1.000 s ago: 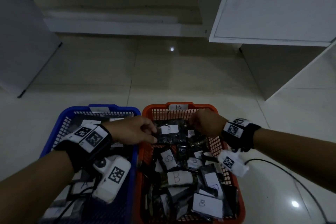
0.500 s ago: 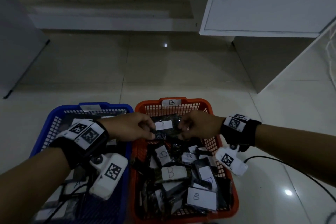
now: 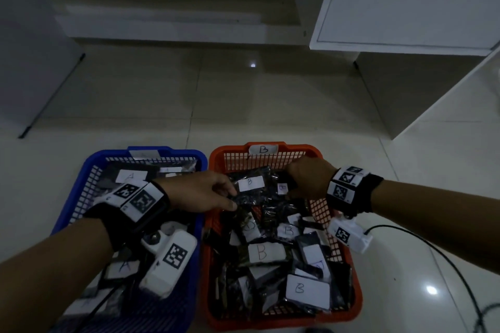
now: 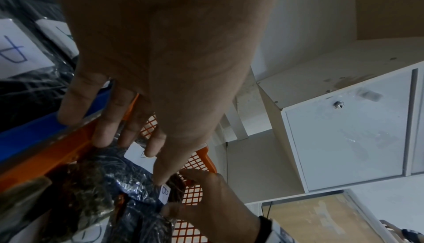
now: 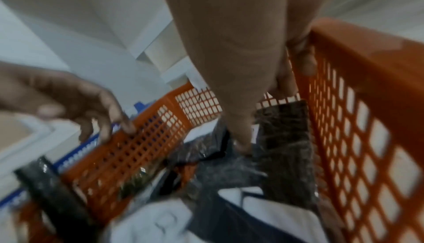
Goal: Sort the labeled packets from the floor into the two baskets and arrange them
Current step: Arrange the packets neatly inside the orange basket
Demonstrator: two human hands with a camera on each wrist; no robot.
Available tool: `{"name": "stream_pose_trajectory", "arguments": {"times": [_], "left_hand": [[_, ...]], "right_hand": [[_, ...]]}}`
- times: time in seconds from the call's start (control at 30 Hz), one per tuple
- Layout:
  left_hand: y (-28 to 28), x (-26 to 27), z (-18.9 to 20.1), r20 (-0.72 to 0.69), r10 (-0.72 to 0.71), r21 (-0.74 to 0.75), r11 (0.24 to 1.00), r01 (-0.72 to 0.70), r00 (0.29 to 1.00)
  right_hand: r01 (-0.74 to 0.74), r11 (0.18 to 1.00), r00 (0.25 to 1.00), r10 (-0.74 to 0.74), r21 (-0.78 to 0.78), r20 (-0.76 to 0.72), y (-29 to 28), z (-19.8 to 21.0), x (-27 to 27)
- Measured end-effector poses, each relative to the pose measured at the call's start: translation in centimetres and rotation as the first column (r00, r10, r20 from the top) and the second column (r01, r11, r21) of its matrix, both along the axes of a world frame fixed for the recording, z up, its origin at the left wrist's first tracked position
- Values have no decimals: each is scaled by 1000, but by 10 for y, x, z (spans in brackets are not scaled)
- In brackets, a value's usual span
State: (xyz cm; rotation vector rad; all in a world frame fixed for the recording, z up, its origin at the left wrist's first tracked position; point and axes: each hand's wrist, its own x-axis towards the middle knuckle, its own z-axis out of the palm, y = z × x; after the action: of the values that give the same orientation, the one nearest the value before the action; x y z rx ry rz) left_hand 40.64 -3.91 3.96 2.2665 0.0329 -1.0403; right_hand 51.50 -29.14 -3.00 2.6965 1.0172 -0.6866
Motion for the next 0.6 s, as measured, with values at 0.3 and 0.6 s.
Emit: {"name": "stream_pose_trajectory", "arguments": {"times": [0.3, 0.6], "left_hand": [[-4, 3, -2, -6, 14, -27, 1000, -15, 1000], [-3, 2, -2, 4, 46, -38, 998, -46, 999]], "right_hand": [[14, 997, 996, -7, -81, 86, 4, -6, -3], [152, 981, 988, -150, 119, -23, -2, 14, -5]]}}
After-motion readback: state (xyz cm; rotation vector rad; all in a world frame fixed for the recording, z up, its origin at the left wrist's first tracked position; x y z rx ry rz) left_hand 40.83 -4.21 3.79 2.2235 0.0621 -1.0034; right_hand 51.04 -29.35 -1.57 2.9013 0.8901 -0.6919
